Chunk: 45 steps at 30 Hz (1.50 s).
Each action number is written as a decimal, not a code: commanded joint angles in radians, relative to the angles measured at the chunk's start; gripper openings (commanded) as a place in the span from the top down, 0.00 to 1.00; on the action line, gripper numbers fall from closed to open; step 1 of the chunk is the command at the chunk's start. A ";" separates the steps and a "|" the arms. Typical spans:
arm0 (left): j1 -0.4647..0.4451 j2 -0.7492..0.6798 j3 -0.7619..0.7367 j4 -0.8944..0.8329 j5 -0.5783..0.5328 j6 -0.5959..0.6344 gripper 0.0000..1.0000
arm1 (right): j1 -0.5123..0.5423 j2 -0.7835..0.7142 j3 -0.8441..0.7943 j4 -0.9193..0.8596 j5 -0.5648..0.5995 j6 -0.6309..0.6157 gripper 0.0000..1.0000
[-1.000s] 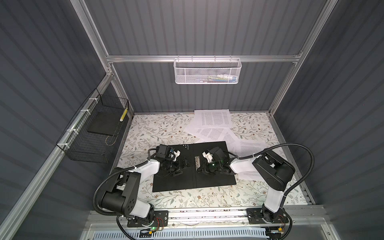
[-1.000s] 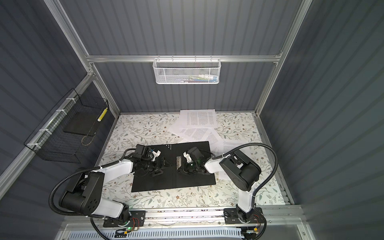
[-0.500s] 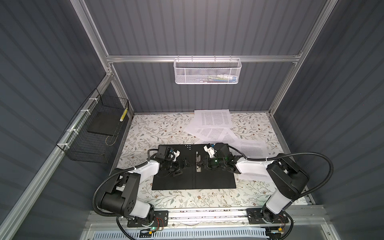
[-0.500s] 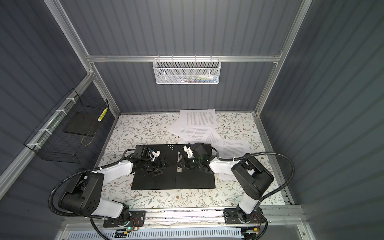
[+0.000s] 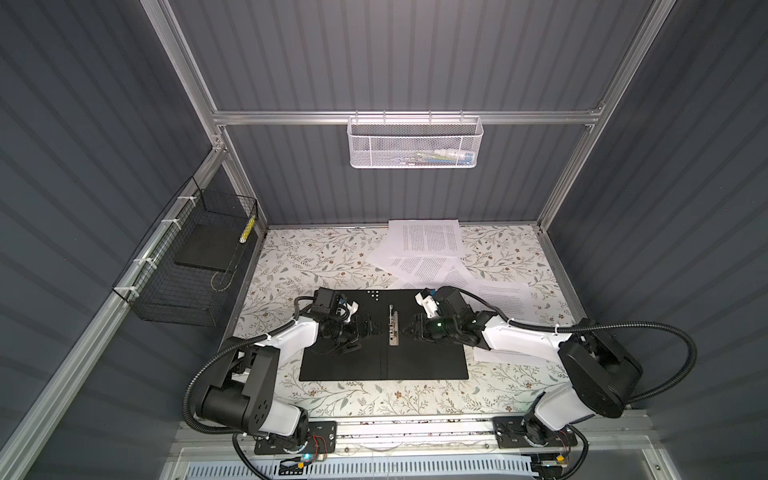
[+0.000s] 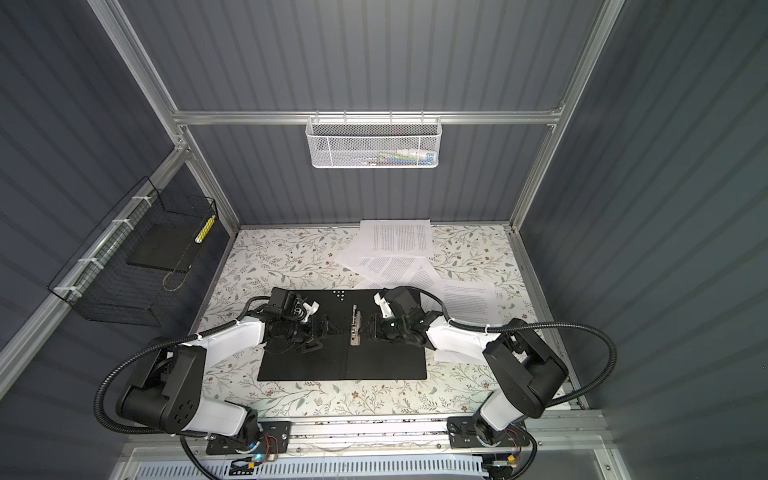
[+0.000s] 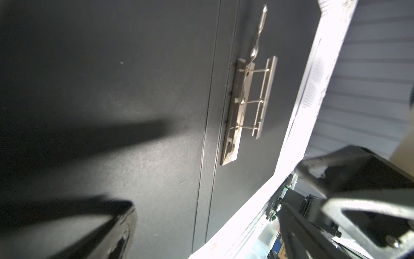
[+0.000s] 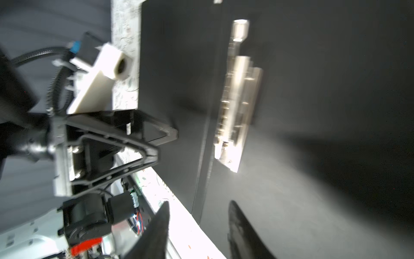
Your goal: Put the files into the folder
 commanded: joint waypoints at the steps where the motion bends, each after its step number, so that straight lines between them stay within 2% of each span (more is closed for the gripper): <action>1: -0.005 -0.040 0.084 -0.194 -0.030 0.070 0.00 | -0.023 -0.042 -0.009 -0.046 0.071 -0.021 0.48; 4: -0.057 -0.070 0.219 -0.326 -0.106 0.131 0.02 | -0.055 -0.085 -0.030 -0.031 0.127 -0.039 0.37; 6: -0.115 -0.050 0.316 -0.418 -0.207 0.161 0.05 | -0.077 -0.132 -0.070 0.011 0.148 -0.057 0.31; 7: -0.151 -0.030 0.368 -0.459 -0.256 0.174 0.07 | -0.090 -0.159 -0.096 0.036 0.160 -0.062 0.23; 8: -0.177 -0.007 0.406 -0.485 -0.291 0.179 0.10 | -0.101 -0.183 -0.116 0.052 0.171 -0.068 0.08; 9: -0.197 0.022 0.442 -0.507 -0.326 0.175 0.12 | -0.114 -0.209 -0.139 0.065 0.182 -0.073 0.01; 13: -0.239 0.110 0.521 -0.510 -0.371 0.137 0.22 | -0.209 -0.300 -0.202 0.050 0.200 -0.049 0.01; 16: -0.289 0.189 0.581 -0.519 -0.421 0.135 0.25 | -0.283 -0.367 -0.246 0.041 0.186 -0.033 0.01; 22: -0.386 0.348 0.707 -0.553 -0.477 0.126 0.37 | -0.346 -0.485 -0.296 -0.007 0.183 -0.050 0.01; 26: -0.403 0.415 0.767 -0.569 -0.499 0.104 0.48 | -0.375 -0.534 -0.344 -0.009 0.186 -0.042 0.01; 34: -0.414 0.495 0.809 -0.568 -0.534 0.081 0.59 | -0.429 -0.523 -0.383 0.034 0.117 -0.041 0.01; 41: -0.415 0.537 0.812 -0.558 -0.537 0.070 0.62 | -0.452 -0.492 -0.386 0.069 0.067 -0.045 0.01; 45: -0.416 0.548 0.811 -0.548 -0.535 0.066 0.67 | -0.458 -0.477 -0.398 0.096 0.046 -0.032 0.01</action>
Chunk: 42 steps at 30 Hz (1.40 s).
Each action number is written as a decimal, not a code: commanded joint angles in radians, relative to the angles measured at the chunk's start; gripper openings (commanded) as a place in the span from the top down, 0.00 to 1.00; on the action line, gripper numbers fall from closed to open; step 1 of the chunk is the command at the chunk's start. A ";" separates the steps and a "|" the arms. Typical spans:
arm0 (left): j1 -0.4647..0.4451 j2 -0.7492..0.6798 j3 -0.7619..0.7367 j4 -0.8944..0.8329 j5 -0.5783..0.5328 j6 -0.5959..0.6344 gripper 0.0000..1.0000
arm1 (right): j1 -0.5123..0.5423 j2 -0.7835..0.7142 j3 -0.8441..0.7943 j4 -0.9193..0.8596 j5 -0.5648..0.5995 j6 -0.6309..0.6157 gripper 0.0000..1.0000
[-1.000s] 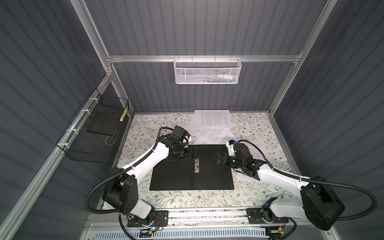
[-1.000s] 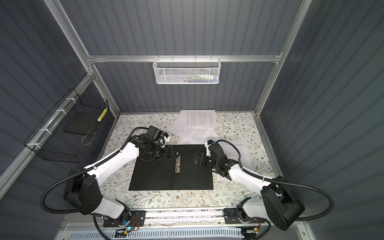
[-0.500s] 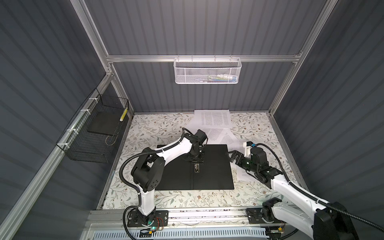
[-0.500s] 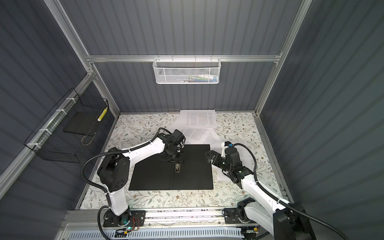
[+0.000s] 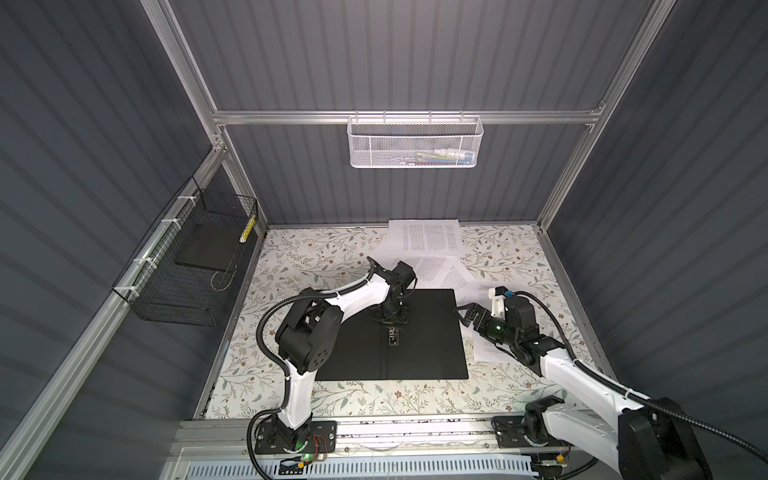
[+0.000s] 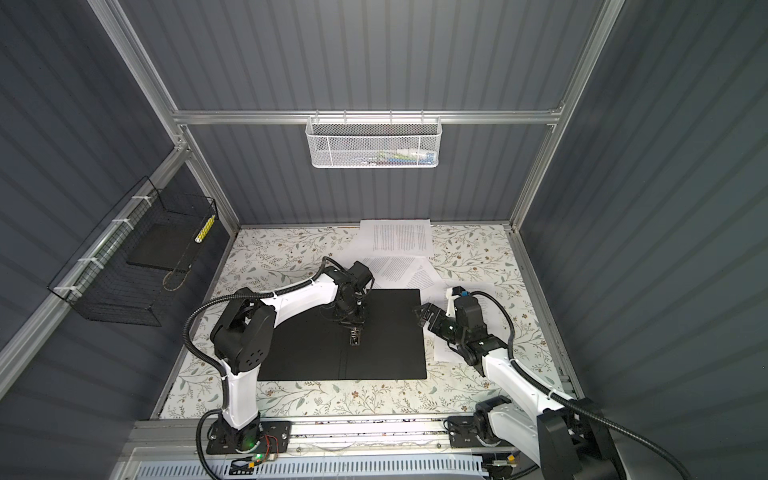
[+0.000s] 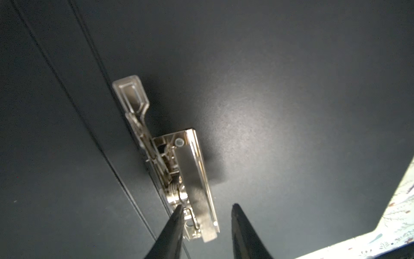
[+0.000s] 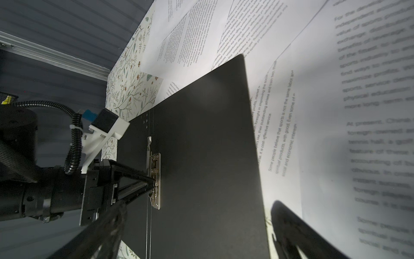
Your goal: Put the files into the folder
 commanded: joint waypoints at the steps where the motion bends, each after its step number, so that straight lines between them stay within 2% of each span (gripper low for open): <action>1: -0.004 0.019 0.029 -0.019 -0.009 -0.013 0.69 | -0.009 0.014 -0.018 0.040 -0.040 0.007 0.01; 12: -0.005 0.022 0.052 -0.051 -0.073 -0.019 0.90 | -0.019 0.038 -0.026 0.063 -0.056 0.015 0.01; 16: -0.005 -0.020 0.067 -0.087 -0.104 -0.016 0.94 | -0.022 0.051 -0.012 0.064 -0.062 0.012 0.01; 24: 0.000 -0.123 0.067 -0.203 -0.219 0.007 0.95 | -0.021 0.124 0.018 0.083 -0.091 0.013 0.01; 28: 0.026 -0.167 0.050 -0.224 -0.234 0.020 0.95 | -0.020 0.179 0.047 0.089 -0.127 0.012 0.01; 32: 0.067 -0.200 0.019 -0.242 -0.248 0.047 0.95 | -0.014 0.221 0.061 0.109 -0.150 0.020 0.01; 38: 0.183 -0.250 -0.095 -0.236 -0.255 0.111 0.95 | 0.012 0.256 0.091 0.086 -0.126 0.020 0.01; 42: 0.204 -0.248 -0.136 -0.221 -0.280 0.148 0.95 | 0.022 0.277 0.098 0.092 -0.119 0.030 0.01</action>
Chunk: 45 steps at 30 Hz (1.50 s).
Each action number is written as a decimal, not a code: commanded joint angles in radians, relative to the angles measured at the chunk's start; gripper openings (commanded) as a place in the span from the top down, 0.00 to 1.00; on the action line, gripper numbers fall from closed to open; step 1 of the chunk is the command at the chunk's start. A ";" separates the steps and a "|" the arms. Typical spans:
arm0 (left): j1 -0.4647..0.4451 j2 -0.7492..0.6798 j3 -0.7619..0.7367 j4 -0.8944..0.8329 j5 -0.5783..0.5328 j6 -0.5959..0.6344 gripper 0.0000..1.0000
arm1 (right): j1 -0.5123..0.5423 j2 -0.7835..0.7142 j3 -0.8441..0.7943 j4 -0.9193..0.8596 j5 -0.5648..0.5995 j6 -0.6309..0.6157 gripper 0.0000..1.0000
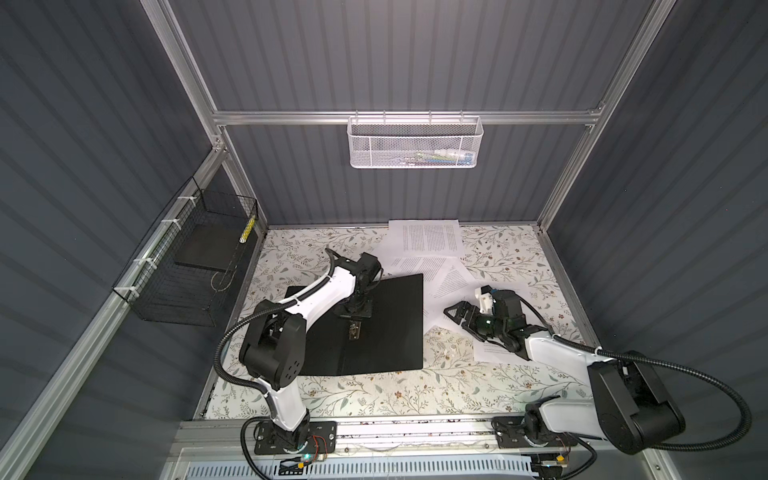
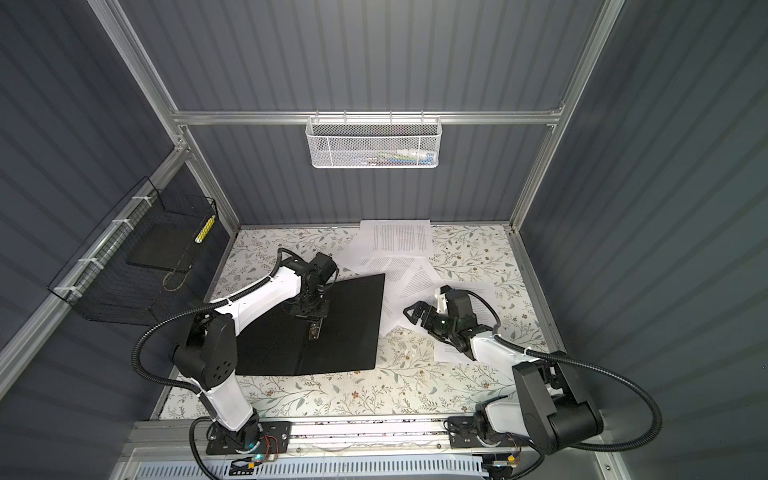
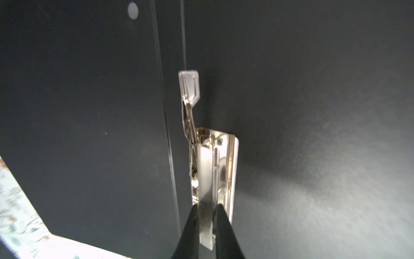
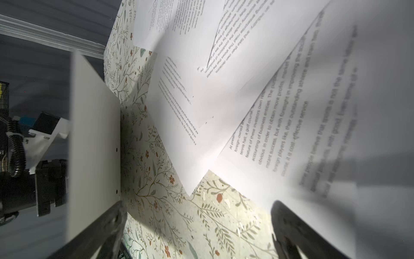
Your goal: Put the files into the folder
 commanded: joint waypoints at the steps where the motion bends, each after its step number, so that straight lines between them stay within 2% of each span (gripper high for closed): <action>1: 0.001 -0.022 -0.029 -0.009 -0.023 0.052 0.95 | 0.008 0.011 0.021 0.002 0.007 0.011 0.01; 7: 0.004 0.002 -0.056 0.036 0.021 0.052 0.95 | 0.009 0.018 0.029 -0.001 0.013 0.016 0.01; 13: 0.003 0.052 -0.067 0.104 0.021 0.030 0.95 | 0.009 -0.008 0.028 -0.038 0.078 0.025 0.01; 20: 0.002 0.106 -0.068 0.147 0.032 0.011 0.94 | 0.007 -0.077 0.017 -0.095 0.174 0.020 0.01; 25: 0.002 0.118 -0.038 0.161 0.062 0.005 0.87 | -0.011 -0.154 0.005 -0.164 0.232 0.009 0.01; 32: 0.002 0.153 -0.022 0.168 0.081 0.014 0.86 | -0.066 -0.264 -0.024 -0.217 0.218 -0.009 0.01; 35: 0.003 0.151 -0.018 0.166 0.094 0.015 0.78 | -0.077 -0.285 -0.021 -0.254 0.228 -0.018 0.01; 37: 0.002 0.134 -0.010 0.154 0.096 0.018 0.68 | -0.085 -0.304 -0.023 -0.287 0.245 -0.020 0.01; 40: 0.004 0.080 0.021 0.119 0.102 0.029 0.44 | -0.105 -0.337 -0.019 -0.352 0.281 -0.018 0.01; 42: 0.004 0.027 0.048 0.094 0.102 0.039 0.22 | -0.131 -0.361 -0.016 -0.414 0.310 -0.006 0.01; 43: 0.003 0.002 0.058 0.084 0.096 0.041 0.04 | -0.146 -0.372 -0.015 -0.439 0.317 -0.003 0.01; 45: 0.006 -0.051 0.098 0.068 0.090 0.054 0.00 | -0.187 -0.390 -0.014 -0.503 0.322 -0.002 0.01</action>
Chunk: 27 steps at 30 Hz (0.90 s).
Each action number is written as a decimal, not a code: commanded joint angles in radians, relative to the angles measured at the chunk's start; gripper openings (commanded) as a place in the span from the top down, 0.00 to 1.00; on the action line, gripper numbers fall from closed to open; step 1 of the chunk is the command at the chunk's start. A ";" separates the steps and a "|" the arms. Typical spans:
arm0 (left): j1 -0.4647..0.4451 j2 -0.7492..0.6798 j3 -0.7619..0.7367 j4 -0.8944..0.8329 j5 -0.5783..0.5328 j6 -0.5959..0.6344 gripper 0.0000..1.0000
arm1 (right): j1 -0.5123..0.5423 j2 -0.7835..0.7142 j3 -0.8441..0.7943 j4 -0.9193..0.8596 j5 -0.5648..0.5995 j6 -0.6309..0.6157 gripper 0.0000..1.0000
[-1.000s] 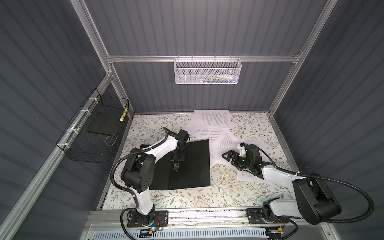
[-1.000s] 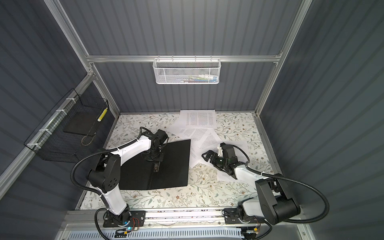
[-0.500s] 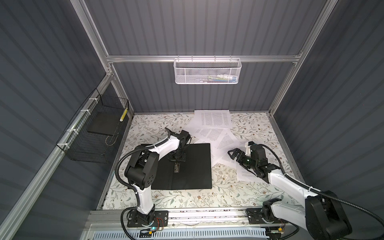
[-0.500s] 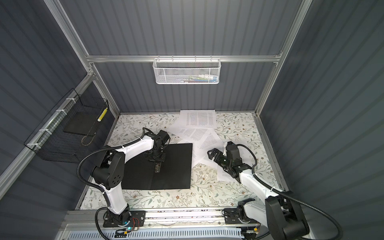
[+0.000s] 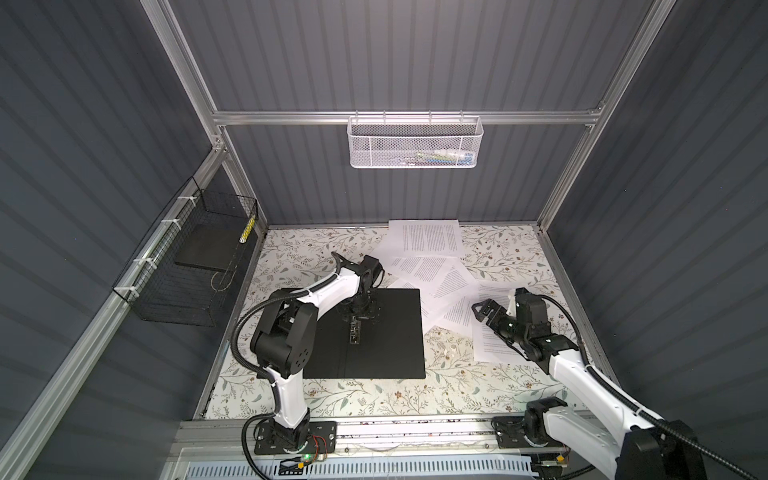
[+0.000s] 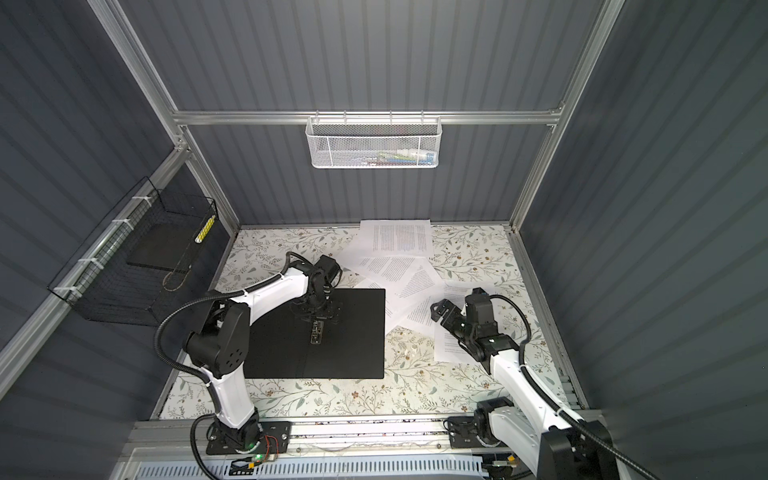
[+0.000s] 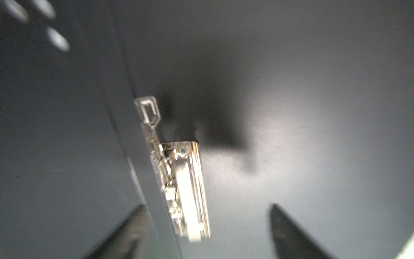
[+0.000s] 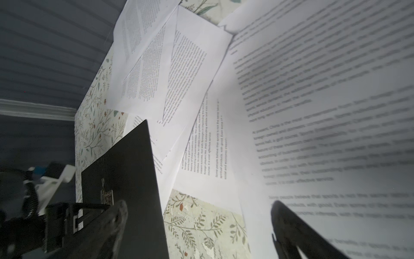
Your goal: Put the files into the folder
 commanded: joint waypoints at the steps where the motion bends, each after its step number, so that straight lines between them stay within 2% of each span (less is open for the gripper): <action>1: 0.003 -0.125 0.092 -0.058 0.006 0.026 0.00 | -0.056 -0.028 0.001 -0.159 0.044 -0.001 0.01; 5: 0.006 -0.172 0.166 -0.109 0.054 0.058 0.00 | -0.132 -0.023 0.004 -0.241 0.021 0.002 0.01; 9: 0.005 -0.232 0.168 -0.015 0.295 0.081 0.00 | -0.158 -0.016 -0.008 -0.251 0.000 0.014 0.01; 11: 0.001 -0.247 0.137 0.063 0.438 0.054 0.00 | -0.159 -0.008 -0.018 -0.245 -0.009 0.032 0.01; 12: -0.007 -0.248 0.120 0.096 0.471 0.039 0.00 | -0.159 0.000 -0.018 -0.245 -0.011 0.041 0.01; 19: -0.152 -0.140 0.169 0.158 0.521 0.003 0.00 | -0.135 0.143 -0.006 -0.222 -0.074 0.084 0.01; 24: -0.190 -0.068 0.194 0.208 0.589 -0.041 0.00 | -0.033 0.192 -0.021 -0.193 -0.052 0.172 0.01; 27: -0.190 -0.044 0.200 0.206 0.594 -0.046 0.00 | 0.062 0.176 -0.046 -0.169 -0.010 0.284 0.01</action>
